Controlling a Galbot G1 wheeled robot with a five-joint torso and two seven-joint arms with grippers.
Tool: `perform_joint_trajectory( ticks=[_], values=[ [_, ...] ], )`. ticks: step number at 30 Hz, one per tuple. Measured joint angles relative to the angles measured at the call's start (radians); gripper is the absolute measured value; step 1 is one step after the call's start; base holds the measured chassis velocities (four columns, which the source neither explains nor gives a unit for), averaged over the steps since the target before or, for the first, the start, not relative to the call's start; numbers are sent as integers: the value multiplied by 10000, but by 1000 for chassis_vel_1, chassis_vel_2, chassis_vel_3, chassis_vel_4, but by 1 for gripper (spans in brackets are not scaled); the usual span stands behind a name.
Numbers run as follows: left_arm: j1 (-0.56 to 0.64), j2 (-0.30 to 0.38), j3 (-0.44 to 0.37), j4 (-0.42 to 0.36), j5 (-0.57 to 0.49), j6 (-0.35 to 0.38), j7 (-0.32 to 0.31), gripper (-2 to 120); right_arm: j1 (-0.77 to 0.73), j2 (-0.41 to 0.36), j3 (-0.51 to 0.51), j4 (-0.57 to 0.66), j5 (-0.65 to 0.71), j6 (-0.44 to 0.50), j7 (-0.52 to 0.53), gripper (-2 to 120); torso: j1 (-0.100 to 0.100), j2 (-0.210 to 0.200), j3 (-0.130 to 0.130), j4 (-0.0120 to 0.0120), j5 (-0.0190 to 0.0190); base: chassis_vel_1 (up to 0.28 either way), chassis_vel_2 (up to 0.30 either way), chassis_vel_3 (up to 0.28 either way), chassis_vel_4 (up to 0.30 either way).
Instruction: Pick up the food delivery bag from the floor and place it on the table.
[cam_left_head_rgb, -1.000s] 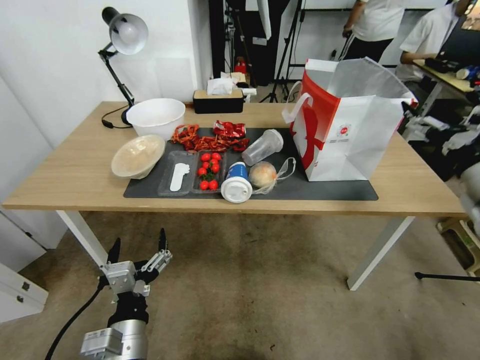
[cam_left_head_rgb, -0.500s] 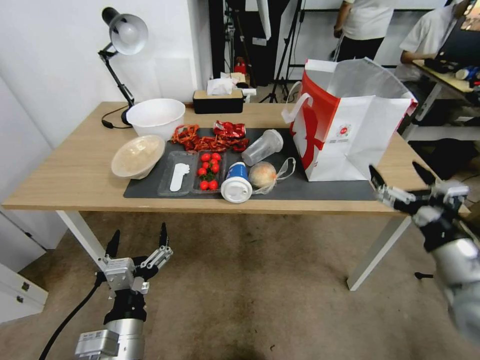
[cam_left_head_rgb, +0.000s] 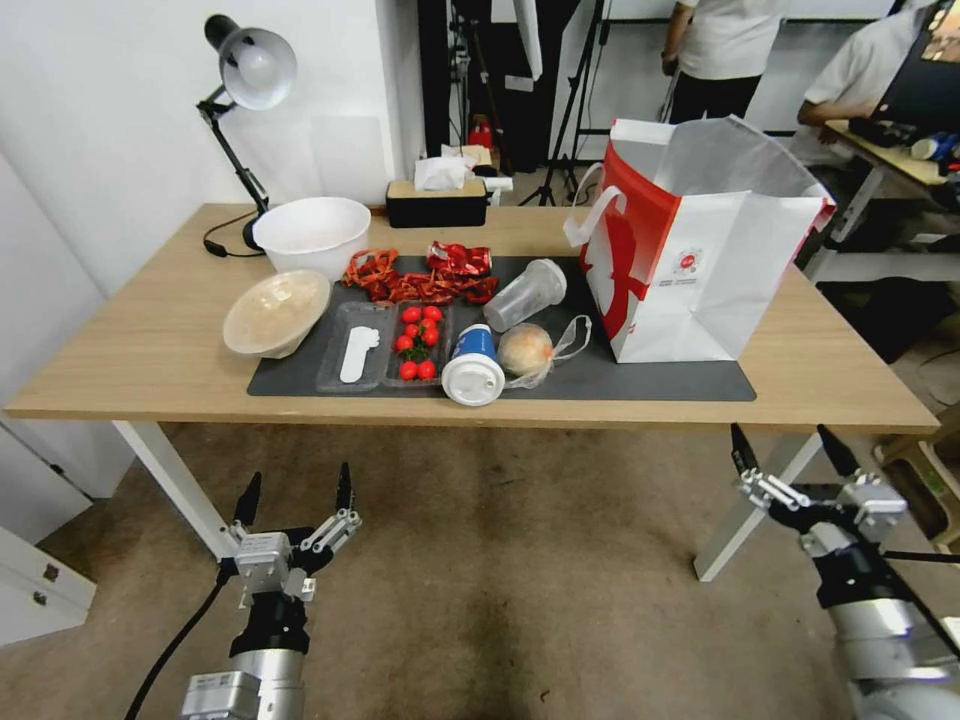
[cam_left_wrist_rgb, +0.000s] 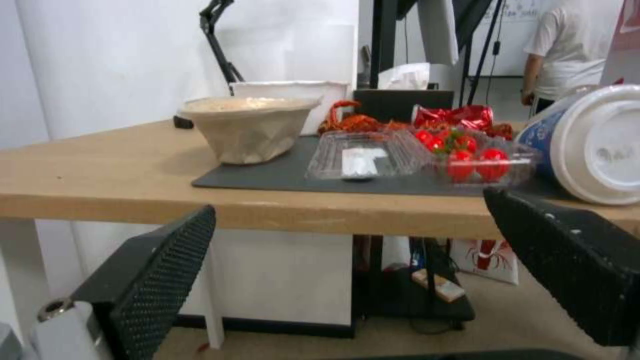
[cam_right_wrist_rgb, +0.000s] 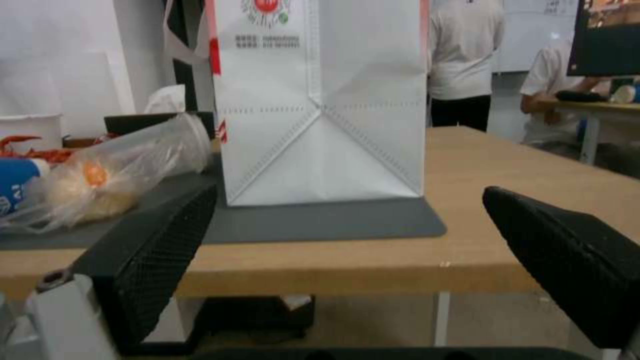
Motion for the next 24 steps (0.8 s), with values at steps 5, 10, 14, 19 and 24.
perform_joint_trajectory(
  ticks=[5,10,14,19,24],
  values=[
    [-68,-9,-68,277,-25,-161,154,100,279,96,-330,-422,-30,121,-170,100,0,0,0,0,1,0,0,0,0],
    [-91,-20,-92,372,-123,-206,295,100,467,91,-483,-623,-65,145,-211,100,1,-1,0,0,2,0,0,0,0],
    [-92,-22,-95,376,-148,-206,325,100,486,82,-491,-641,-74,145,-223,100,2,-1,0,0,1,0,0,0,0],
    [-92,-25,-98,376,-156,-206,328,100,489,69,-490,-641,-74,140,-225,100,1,-1,0,0,1,0,0,0,0],
    [-91,-25,-99,375,-158,-204,328,100,489,61,-483,-637,-65,134,-225,100,1,-1,0,0,1,0,0,0,0]
  ],
)
